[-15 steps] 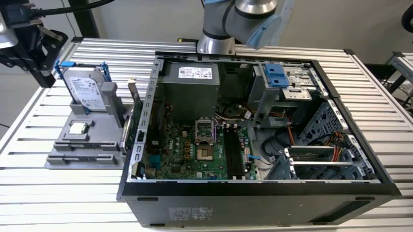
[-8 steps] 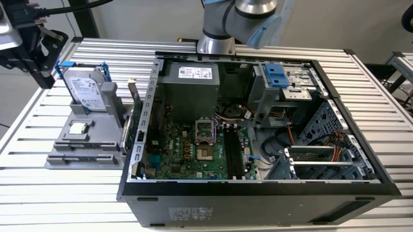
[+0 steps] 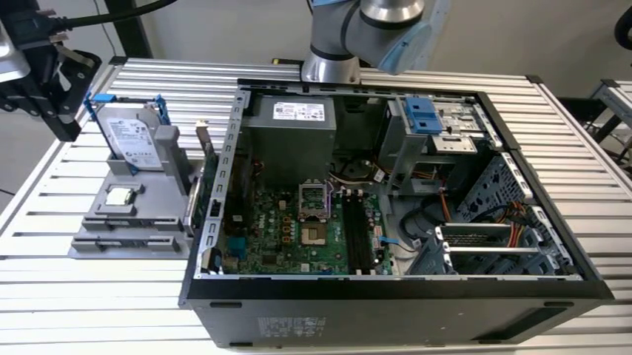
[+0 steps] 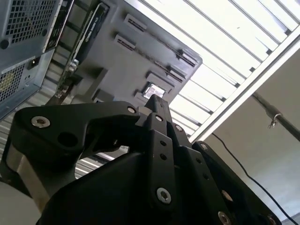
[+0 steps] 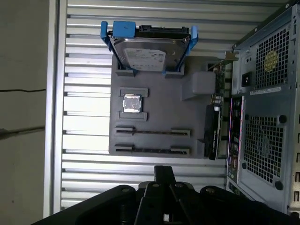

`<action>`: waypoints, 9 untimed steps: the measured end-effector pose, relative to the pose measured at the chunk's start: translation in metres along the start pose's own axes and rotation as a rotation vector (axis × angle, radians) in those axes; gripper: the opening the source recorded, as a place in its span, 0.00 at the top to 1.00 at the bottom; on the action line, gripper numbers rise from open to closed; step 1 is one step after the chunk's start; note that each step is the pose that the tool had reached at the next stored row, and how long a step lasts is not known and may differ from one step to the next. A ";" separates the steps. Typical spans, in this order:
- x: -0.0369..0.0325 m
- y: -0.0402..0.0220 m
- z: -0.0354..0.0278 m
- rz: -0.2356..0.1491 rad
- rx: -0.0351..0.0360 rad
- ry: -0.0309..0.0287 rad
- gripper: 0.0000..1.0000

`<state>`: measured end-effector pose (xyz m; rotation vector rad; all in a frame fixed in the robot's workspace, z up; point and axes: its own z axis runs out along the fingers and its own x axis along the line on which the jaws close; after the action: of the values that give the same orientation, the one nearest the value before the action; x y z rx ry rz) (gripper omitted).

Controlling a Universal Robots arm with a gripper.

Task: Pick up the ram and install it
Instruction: 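Reach for the ram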

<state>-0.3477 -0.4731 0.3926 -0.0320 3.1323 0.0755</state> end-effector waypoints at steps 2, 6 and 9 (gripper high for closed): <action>0.0000 -0.0004 0.0000 0.000 0.0000 0.0000 1.00; 0.0000 -0.0009 0.0000 0.000 0.0000 -0.0001 1.00; 0.0000 -0.0009 0.0000 0.000 0.0000 -0.0001 1.00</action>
<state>-0.3476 -0.4740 0.3926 -0.0324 3.1322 0.0755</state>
